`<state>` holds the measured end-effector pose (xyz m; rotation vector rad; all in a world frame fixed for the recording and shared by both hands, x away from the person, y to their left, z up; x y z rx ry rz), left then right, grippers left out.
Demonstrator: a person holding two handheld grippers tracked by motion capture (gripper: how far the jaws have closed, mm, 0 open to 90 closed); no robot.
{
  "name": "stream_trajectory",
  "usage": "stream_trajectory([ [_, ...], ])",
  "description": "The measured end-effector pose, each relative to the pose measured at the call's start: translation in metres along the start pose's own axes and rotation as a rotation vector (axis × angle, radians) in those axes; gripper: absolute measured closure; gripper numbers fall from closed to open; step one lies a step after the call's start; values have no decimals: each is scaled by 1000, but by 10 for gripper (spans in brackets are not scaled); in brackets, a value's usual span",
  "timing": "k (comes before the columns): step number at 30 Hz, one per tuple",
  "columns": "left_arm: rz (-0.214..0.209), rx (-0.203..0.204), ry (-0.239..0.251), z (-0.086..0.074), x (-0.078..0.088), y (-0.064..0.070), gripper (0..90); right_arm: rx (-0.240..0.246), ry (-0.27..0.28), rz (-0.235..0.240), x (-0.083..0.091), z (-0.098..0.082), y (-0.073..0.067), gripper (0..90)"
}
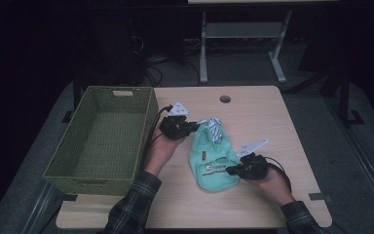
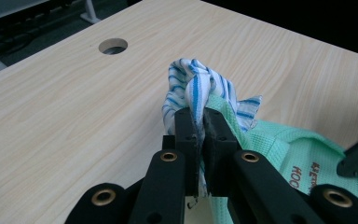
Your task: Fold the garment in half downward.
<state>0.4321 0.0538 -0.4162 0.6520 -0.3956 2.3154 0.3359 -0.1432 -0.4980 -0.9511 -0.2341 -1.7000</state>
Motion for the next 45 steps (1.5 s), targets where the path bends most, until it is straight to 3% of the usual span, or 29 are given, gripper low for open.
stream_trajectory([
  [3, -2, 0, -1, 0, 1, 1, 856, -10, -35, 1, -8, -6, 0, 899],
  [11, -9, -36, -4, -1, 10, 5, 856, -16, -27, -24, -10, 1, 17, 899],
  [17, -27, -71, 3, -4, 21, 16, 856, -12, -29, -46, -14, 11, 31, 899],
  [25, -80, -103, 18, -4, 31, 28, 855, -6, -19, -49, -18, 17, 36, 899],
  [31, -134, -122, 22, -3, 27, 46, 855, -15, -15, -51, -19, 18, 36, 899],
  [45, -249, -125, 11, -15, 22, 77, 855, -1, 9, -50, -18, 16, 38, 900],
])
Point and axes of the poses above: each handheld gripper's, and its own axes: x roughly backward along the jaws, z roughly out of its top, y roughly to its right, the point moved 6 cm from there along -x, roughly forward along the jaws, and after that the axes turned 13 degrees about z, right-handed, at the moved point
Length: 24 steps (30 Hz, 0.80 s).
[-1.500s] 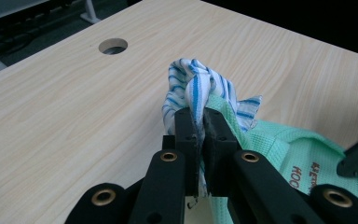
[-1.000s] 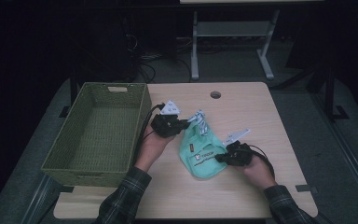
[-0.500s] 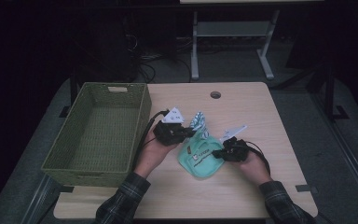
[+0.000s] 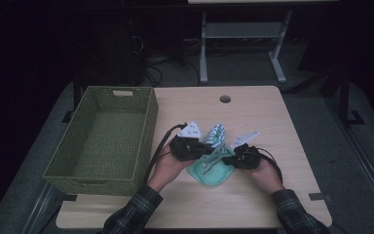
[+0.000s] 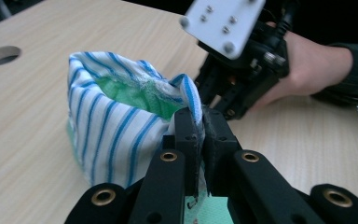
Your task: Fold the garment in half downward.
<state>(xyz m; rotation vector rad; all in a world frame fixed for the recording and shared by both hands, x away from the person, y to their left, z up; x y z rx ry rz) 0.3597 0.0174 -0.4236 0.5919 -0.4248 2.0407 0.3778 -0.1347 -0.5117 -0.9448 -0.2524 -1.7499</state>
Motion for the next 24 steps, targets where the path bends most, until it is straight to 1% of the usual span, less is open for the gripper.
stream_trajectory([
  [1, -9, -4, -6, -2, -1, 4, 855, -7, 0, -1, 0, 0, 0, 900],
  [2, -15, -15, -13, -4, -3, 6, 855, -7, 0, -3, 0, 0, 0, 899],
  [3, -25, -18, -21, -6, -5, 10, 855, -2, 0, -4, 1, 0, 1, 899],
  [6, -40, -30, -35, -13, -8, 16, 855, -2, 8, -13, 3, -1, 1, 900],
  [7, -46, -28, -39, -15, -9, 18, 855, 3, 16, -13, 5, -1, 2, 900],
  [12, -69, -36, -55, -22, -14, 26, 855, -11, 41, -39, 21, -3, 7, 899],
  [14, -88, -35, -65, -25, -17, 30, 855, -26, 48, -53, 27, -6, 10, 899],
  [16, -102, -44, -76, -28, -21, 36, 855, -38, 57, -58, 32, -8, 12, 899],
  [17, -108, -54, -84, -30, -23, 38, 855, -35, 59, -62, 34, -10, 14, 899],
  [20, -130, -71, -106, -35, -27, 45, 854, -50, 58, -69, 36, -13, 16, 899],
  [22, -145, -91, -134, -41, -31, 49, 854, -46, 47, -74, 36, -15, 18, 899],
  [24, -161, -94, -150, -45, -33, 52, 854, -58, 43, -83, 36, -16, 20, 899],
])
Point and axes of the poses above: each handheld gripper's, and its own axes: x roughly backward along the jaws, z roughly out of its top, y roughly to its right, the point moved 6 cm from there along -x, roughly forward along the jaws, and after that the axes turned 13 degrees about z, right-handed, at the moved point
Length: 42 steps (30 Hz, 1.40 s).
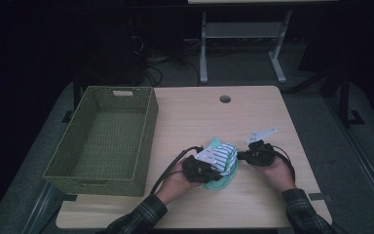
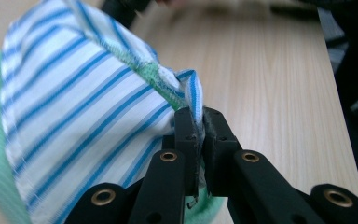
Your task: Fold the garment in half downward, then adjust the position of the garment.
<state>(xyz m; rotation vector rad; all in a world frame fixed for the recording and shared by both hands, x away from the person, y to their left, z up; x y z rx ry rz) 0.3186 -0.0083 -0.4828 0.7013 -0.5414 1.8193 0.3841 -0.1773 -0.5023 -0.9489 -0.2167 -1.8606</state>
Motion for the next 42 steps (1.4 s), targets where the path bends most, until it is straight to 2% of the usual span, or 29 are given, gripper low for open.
stream_trajectory([
  [2, -8, -13, -36, -5, -5, 3, 853, 5, -4, -5, 0, -1, 2, 899],
  [5, -17, -5, -64, -10, -10, 4, 839, -6, -3, -8, 1, -1, 3, 899],
  [7, -14, 7, -48, -8, -8, 3, 799, -2, 0, -12, 3, -1, 4, 899],
  [11, 14, 25, -11, 1, 8, -1, 635, -3, 21, -15, 8, 2, 6, 898],
  [15, 52, 43, 20, 2, 29, -11, 595, 1, 53, -21, 18, 13, 7, 898],
  [17, 82, 59, 25, -1, 39, -18, 645, 10, 63, -24, 21, 19, 8, 898],
  [20, 132, 105, 6, -8, 50, -34, 814, 14, 82, -11, 22, 31, 7, 899],
  [22, 159, 136, -4, -11, 53, -42, 895, 22, 87, 1, 19, 38, 5, 899],
  [24, 187, 151, -19, -12, 54, -48, 897, 36, 88, 14, 14, 45, 3, 899],
  [25, 198, 144, -28, -13, 54, -50, 897, 37, 88, 19, 13, 48, 3, 899],
  [27, 212, 154, -33, -13, 52, -50, 897, 48, 88, 31, 8, 54, 1, 899],
  [31, 226, 150, -38, -10, 44, -46, 896, 67, 94, 63, -2, 68, -6, 899],
  [32, 227, 137, -45, -10, 44, -47, 895, 79, 92, 69, -6, 72, -7, 899],
  [35, 240, 141, -50, -10, 39, -49, 889, 89, 85, 80, -14, 80, -11, 899],
  [37, 240, 145, -61, -11, 35, -51, 889, 94, 80, 90, -19, 83, -13, 899],
  [38, 247, 135, -77, -12, 33, -53, 889, 102, 77, 95, -23, 85, -12, 899],
  [39, 251, 124, -93, -14, 30, -54, 889, 90, 68, 98, -26, 85, -13, 899],
  [42, 256, 125, -106, -16, 25, -55, 890, 94, 39, 100, -36, 82, -11, 899],
])
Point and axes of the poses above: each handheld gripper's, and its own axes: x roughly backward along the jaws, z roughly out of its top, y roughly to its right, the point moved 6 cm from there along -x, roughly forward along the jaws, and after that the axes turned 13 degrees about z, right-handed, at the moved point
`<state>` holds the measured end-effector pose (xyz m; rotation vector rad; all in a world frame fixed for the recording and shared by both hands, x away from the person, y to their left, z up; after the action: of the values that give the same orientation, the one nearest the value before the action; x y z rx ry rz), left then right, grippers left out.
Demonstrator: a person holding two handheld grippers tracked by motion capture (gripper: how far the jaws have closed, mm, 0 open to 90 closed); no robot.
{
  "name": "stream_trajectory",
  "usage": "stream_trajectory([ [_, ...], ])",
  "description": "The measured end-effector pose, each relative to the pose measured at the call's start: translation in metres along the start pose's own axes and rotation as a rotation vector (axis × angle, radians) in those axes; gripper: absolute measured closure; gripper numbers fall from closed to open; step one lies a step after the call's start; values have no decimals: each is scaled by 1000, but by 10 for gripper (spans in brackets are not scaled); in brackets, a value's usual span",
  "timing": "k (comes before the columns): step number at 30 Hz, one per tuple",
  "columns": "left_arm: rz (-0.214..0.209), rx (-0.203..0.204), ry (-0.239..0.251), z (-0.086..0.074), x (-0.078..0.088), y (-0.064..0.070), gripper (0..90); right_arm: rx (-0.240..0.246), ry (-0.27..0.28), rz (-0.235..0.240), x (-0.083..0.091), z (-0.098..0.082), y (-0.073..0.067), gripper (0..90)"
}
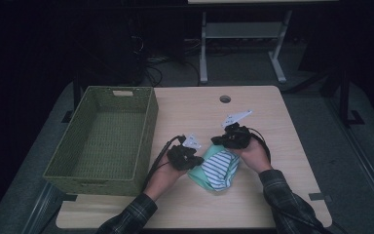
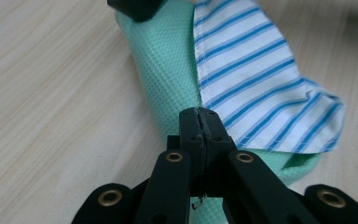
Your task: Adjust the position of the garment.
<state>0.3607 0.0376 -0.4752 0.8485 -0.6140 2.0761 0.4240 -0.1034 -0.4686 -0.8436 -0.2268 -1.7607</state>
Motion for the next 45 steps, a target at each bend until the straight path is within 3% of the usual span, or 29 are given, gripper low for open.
stream_trajectory([
  [11, 19, -66, -95, -10, -18, 3, 896, -39, -87, -22, -22, -26, 14, 899],
  [15, 23, -79, -125, -14, -20, 3, 898, -42, -93, -29, -22, -31, 18, 900],
  [17, 50, -94, -146, -17, -20, 0, 898, -53, -94, -32, -20, -33, 18, 900],
  [21, 52, -72, -165, -23, -15, -6, 898, -59, -98, -49, -14, -36, 21, 900],
  [26, 71, -58, -161, -23, -16, -11, 898, -59, -88, -60, -12, -39, 23, 900],
  [28, 68, -54, -155, -22, -16, -11, 897, -69, -72, -41, -12, -39, 21, 899],
  [32, 40, -17, -111, -16, -10, -12, 896, -65, -50, -28, -9, -39, 20, 897],
  [35, 28, -11, -70, -9, -1, -9, 896, -55, -40, -28, -6, -33, 17, 874],
  [39, -12, -5, -20, -1, 9, 3, 896, -21, -13, -22, -2, -20, 14, 884],
  [42, -36, -25, -2, 4, 13, 14, 896, -7, -18, -12, -4, -11, 11, 897],
  [45, -90, -18, 35, 11, 16, 29, 896, 1, -27, -5, -10, -6, 10, 898],
])
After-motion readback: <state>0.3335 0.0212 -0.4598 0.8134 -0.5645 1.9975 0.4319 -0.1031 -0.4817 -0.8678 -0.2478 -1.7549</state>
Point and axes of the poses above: each handheld gripper's, and its own axes: x roughly backward along the jaws, z roughly out of its top, y roughly to its right, the point moved 6 cm from there along -x, roughly forward along the jaws, and after that the axes turned 13 degrees about z, right-handed, at the moved point
